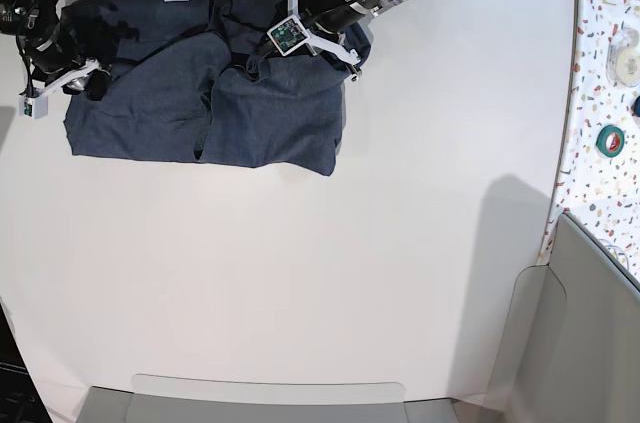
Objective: Layout the t-shirt on the table in an organized manner, then fold the t-shirt properly
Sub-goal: 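Press the folded fabric down with the left gripper near the collar, then release the fabric and lift the left gripper off the shirt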
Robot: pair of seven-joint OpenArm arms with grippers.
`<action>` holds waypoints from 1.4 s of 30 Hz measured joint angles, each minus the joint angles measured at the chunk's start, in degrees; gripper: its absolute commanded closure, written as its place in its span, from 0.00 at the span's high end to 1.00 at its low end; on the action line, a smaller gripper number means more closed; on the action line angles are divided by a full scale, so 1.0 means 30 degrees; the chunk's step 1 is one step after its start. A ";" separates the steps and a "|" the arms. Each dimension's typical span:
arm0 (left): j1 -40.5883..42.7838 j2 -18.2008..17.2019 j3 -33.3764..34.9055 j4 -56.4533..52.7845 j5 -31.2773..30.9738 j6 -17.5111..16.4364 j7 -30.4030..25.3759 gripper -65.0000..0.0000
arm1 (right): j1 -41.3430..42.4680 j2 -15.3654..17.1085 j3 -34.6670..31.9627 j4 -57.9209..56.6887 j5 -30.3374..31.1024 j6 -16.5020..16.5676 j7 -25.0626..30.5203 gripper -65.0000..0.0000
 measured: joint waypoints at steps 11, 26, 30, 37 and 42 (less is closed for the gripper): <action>0.0051 0.0007 -0.0080 -0.0007 0.0000 0.0000 -0.0007 0.13 | 0.0000 -0.0007 0.0000 0.0000 -0.0007 0.0000 0.0000 0.42; -0.0058 0.0007 -0.0095 -0.0022 -0.0015 0.0007 0.1158 0.05 | 0.0000 0.0000 0.0000 0.0000 0.0000 0.0000 0.0000 0.42; -0.0058 0.0015 -0.0131 -0.0015 -0.0022 0.0000 0.1166 0.00 | 0.0000 -0.0007 0.0000 0.0000 0.0000 0.0007 0.0000 0.42; -0.0058 0.0109 -0.0022 0.0947 -0.0036 0.0007 0.1231 0.00 | 0.0000 -0.0007 0.0000 0.0000 -0.0007 0.0000 0.0000 0.42; -0.0102 0.0882 0.0758 0.1231 0.0000 0.0015 0.1173 0.00 | 0.0015 0.0000 0.0007 0.0000 -0.0007 0.0007 0.0000 0.42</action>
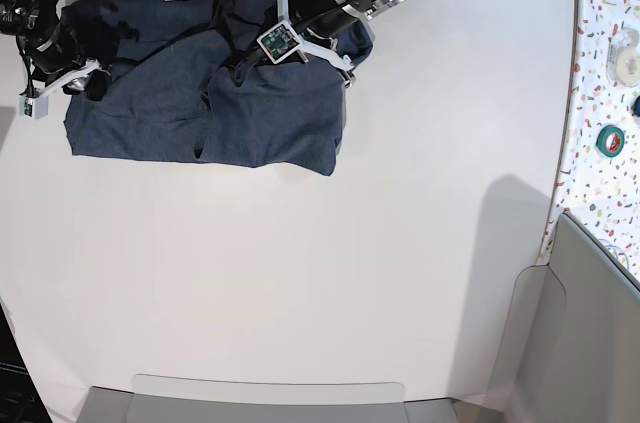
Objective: Layout the t-shirt on the table in an organized manner, then fold the t-shirt properly
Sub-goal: 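Release the fabric and lift the left gripper off the shirt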
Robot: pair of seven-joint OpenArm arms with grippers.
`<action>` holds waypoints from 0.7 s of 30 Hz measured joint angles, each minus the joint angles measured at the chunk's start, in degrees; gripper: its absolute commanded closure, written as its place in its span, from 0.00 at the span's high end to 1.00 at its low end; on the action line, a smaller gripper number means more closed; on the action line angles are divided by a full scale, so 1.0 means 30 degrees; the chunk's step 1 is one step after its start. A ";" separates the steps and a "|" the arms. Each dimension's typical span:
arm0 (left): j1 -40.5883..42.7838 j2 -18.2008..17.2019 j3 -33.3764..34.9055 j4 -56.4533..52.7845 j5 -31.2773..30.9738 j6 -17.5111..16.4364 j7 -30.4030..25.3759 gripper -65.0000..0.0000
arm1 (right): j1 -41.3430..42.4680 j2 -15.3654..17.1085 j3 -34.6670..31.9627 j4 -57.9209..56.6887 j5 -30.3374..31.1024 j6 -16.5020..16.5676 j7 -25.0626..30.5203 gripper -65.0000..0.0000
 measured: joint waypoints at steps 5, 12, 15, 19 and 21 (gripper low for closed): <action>-0.1370 -0.0525 0.3359 -0.0066 -0.0226 -0.0357 0.0233 0.00 | 0.0109 -0.0044 0.0029 0.0000 0.0095 0.0000 0.0000 0.42; -0.2805 -0.0517 0.4896 -0.0109 -0.0357 -0.0342 0.0124 0.00 | 0.0124 -0.0029 0.0066 0.0000 0.0138 0.0000 0.0000 0.42; -0.2856 -0.0517 0.4903 -0.0204 -0.0459 -0.0364 0.0131 0.00 | 0.0095 -0.0044 0.0066 0.0000 0.0015 0.0000 0.0000 0.42; -0.2907 -0.0510 0.4991 -0.0291 -0.0532 -0.0372 0.1632 0.00 | 0.0095 -0.0036 0.0066 0.0000 0.0007 0.0000 0.0000 0.42; -0.2907 -0.0510 0.4991 -0.0306 -0.0525 -0.0379 0.2273 0.00 | 0.0138 -0.0044 0.0066 0.0000 0.0000 0.0000 -0.0007 0.42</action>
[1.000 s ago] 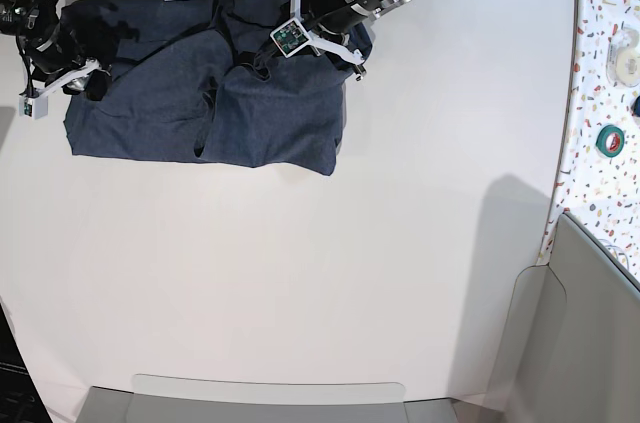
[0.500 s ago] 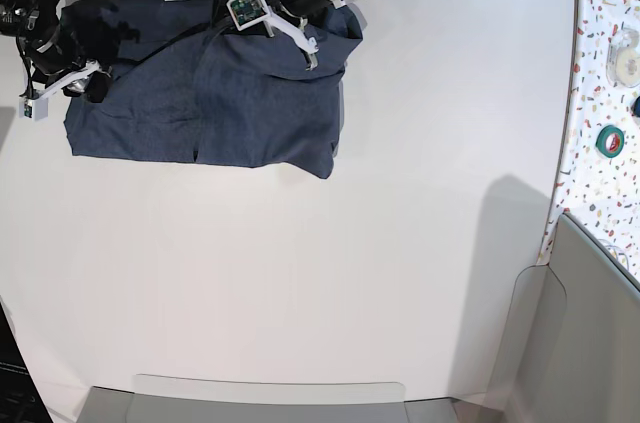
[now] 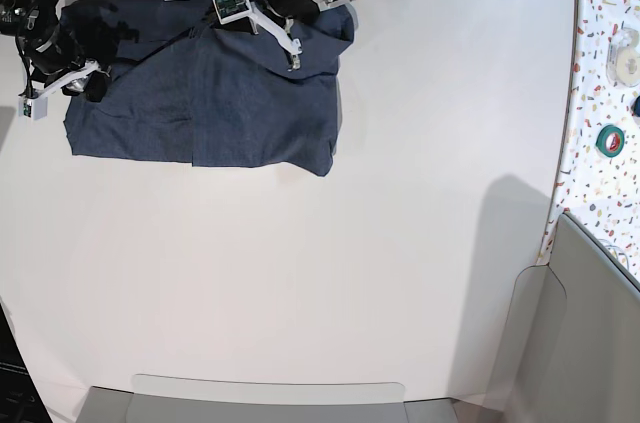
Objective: Layout the t-shirt on the table in an organized manner, then fold the t-shirt properly
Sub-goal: 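Release the fabric and lift the left gripper off the shirt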
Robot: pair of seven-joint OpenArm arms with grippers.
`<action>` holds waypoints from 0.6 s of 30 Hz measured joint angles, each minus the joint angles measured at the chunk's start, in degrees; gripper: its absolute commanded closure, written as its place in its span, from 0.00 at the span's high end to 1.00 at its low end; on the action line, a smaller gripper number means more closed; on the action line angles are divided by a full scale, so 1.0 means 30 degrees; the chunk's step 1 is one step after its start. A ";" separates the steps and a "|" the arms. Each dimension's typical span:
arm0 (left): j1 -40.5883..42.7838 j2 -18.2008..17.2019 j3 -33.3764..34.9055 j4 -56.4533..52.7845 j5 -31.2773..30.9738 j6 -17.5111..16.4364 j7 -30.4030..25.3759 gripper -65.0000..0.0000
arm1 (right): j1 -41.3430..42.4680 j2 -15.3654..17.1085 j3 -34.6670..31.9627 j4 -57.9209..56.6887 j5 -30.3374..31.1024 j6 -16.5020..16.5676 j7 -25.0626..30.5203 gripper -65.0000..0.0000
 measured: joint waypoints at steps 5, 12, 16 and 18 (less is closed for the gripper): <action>-0.0444 0.0000 0.0117 0.0000 0.0015 -0.0087 0.2477 0.21 | 0.0335 -0.0007 0.0000 -0.0845 0.0080 -0.0007 0.0007 0.42; -0.0539 0.0058 0.0102 0.0350 0.0408 0.0080 0.2725 0.38 | 0.0918 -0.0015 -0.0036 -0.0976 0.0000 -0.0007 -0.0015 0.42; -0.0576 0.0182 0.0044 0.0612 0.0372 0.0073 0.2171 0.30 | 0.1778 0.0000 -0.0015 -0.0561 0.0029 -0.0007 -0.0160 0.42; -0.0576 0.0175 0.0015 0.0612 0.0335 0.0080 0.1071 0.27 | 0.2310 0.0000 -0.0051 -0.0146 0.0058 -0.0007 -0.0146 0.42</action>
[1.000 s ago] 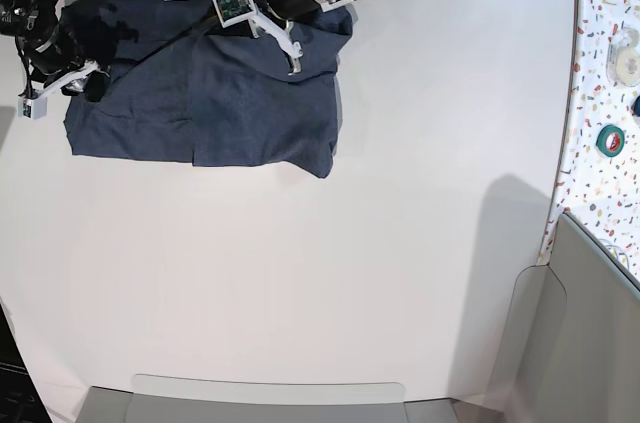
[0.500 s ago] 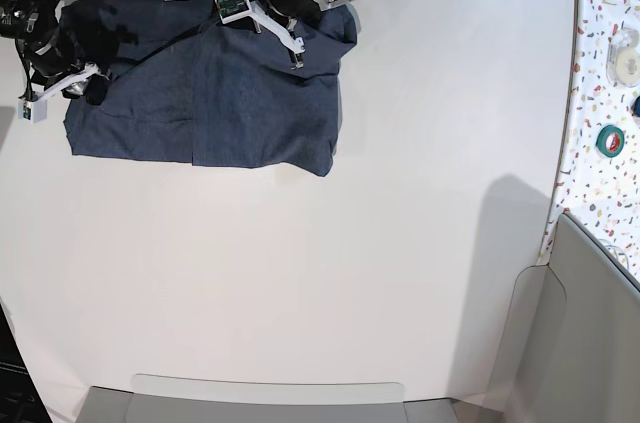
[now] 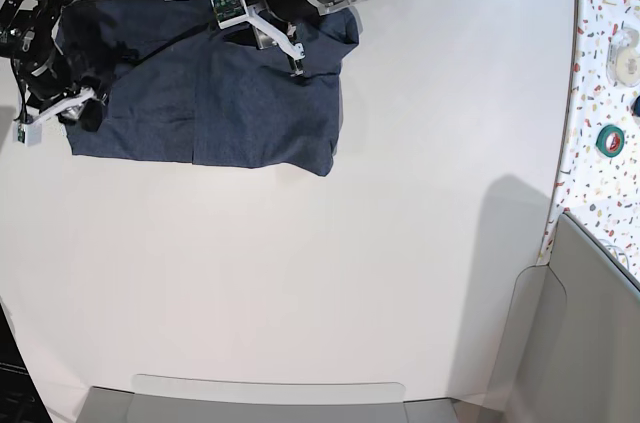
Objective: Layout the t-shirt on the table in an organized manner, then fold the t-shirt properly
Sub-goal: 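Release the fabric and lift the left gripper off the shirt, then grasp the shirt end with the right gripper and fold it over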
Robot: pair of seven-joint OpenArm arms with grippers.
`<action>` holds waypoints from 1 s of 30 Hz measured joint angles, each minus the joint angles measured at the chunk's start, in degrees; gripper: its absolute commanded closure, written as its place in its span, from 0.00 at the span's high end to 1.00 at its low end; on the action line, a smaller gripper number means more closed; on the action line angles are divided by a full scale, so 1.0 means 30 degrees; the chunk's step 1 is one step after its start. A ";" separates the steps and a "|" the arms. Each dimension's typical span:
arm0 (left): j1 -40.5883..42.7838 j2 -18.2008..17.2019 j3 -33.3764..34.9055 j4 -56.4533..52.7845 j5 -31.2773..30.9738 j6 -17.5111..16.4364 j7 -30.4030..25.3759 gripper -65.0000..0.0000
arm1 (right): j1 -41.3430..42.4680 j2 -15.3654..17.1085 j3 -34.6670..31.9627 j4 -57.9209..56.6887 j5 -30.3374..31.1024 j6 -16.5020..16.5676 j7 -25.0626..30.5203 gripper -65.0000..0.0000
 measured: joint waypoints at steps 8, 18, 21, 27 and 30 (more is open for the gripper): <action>0.0058 0.0051 -0.0743 0.0000 0.0044 0.0131 -0.1224 0.13 | 0.2798 -0.0554 -0.2710 0.1632 0.0036 -0.0022 0.0000 0.42; 0.1005 0.0044 -0.6615 -0.0007 0.0197 0.3708 -0.0882 0.00 | 0.6790 -0.1319 -1.2961 0.1486 0.0153 -0.0058 0.0102 0.01; 0.1282 0.0000 -0.6805 0.0000 0.0102 0.3701 -0.0845 0.00 | 0.7213 -0.1231 -1.4943 0.0539 0.0022 -0.0066 0.0007 0.02; 0.2171 -0.0758 -0.6878 -0.0036 0.0131 0.3708 0.1545 0.00 | 0.7402 -0.1151 -1.8178 -0.0663 -0.0036 -0.0066 -0.0095 0.02; 0.2266 -0.0736 -0.6878 -0.0022 0.0117 0.3708 0.1151 0.00 | 0.7431 -0.0750 -1.9176 -0.0874 -0.0022 -0.0051 -0.0058 0.02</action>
